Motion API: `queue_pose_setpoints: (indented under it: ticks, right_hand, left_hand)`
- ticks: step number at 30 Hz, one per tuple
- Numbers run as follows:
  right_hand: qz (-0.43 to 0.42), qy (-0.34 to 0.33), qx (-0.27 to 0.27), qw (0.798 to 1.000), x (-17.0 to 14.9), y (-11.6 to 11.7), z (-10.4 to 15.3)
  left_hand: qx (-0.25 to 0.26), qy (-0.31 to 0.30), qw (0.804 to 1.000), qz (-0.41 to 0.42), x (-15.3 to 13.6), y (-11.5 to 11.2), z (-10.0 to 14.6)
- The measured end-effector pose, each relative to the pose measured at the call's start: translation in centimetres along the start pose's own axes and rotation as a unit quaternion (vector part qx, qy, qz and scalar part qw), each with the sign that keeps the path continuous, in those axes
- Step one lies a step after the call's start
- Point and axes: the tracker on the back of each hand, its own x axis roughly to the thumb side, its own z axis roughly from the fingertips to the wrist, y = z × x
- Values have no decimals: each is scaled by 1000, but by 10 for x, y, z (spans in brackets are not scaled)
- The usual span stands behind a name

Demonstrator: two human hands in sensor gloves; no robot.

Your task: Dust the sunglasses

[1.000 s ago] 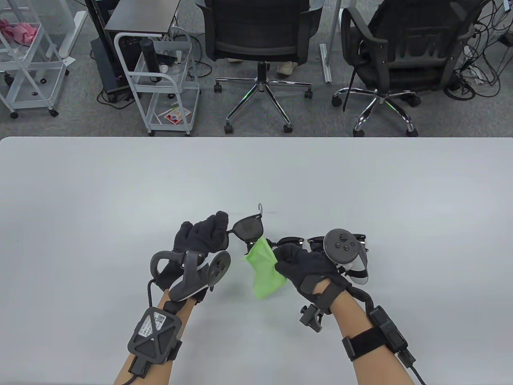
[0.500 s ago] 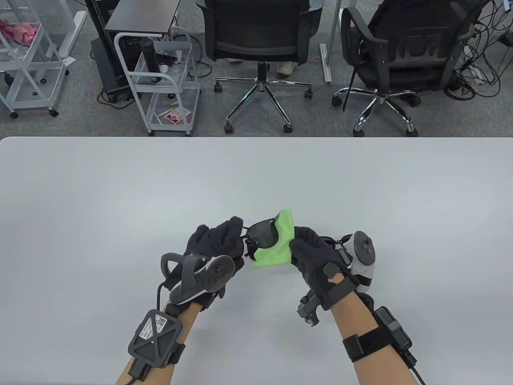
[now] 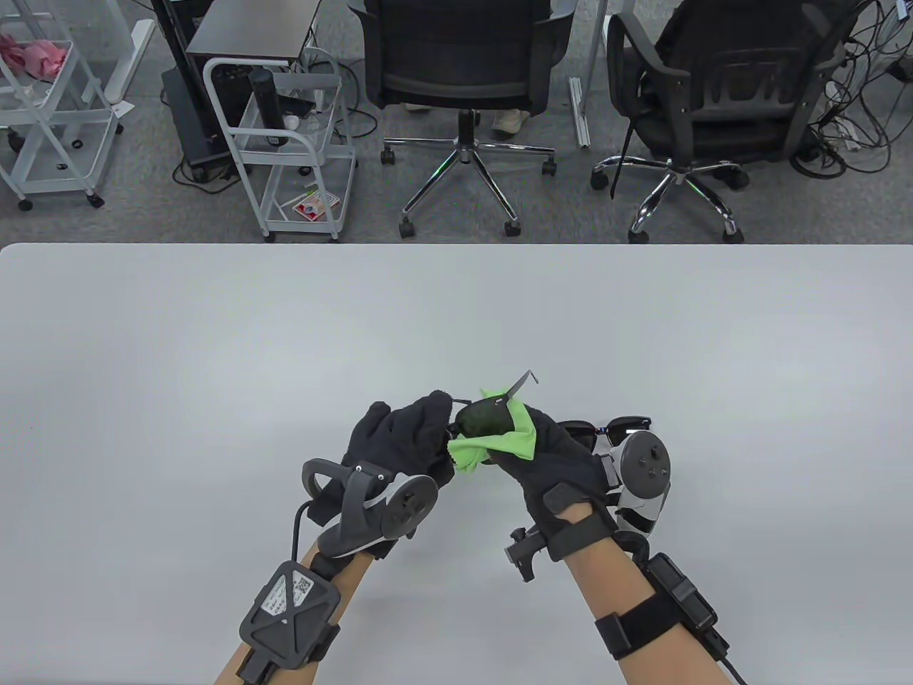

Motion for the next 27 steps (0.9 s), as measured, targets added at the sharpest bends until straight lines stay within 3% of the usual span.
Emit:
queue_pose_setpoints:
  ticks: [4,6,8,12,17,18,22,27]
  right_hand:
    - [-62,6,39,997,-6,0,-3]
    - [-80,-3,14,997,-3,-3,-4]
    - [-81,-8,23,996,-3,-5,-5]
    - [11,-37,-22,999,6,-13,-4]
    - [-4,-32,-49,998,3,-16,-3]
    - [-12,-31,-45,998,1,-16,-4]
    - [-118,-1,57,991,-12,-3,-9]
    - [-14,-39,-31,999,5,-6,-9]
  left_hand:
    - [14,-28,999,-41,10,5,0]
    - [15,-36,998,-51,14,5,0]
    - [22,-44,996,-71,16,6,0]
    - [32,-50,996,-71,18,9,1]
    - [31,-54,996,-70,19,10,-1]
    - [32,-56,995,-75,19,10,-1]
    - [21,-70,992,-107,23,5,0]
    - [31,-62,991,-113,21,6,-2]
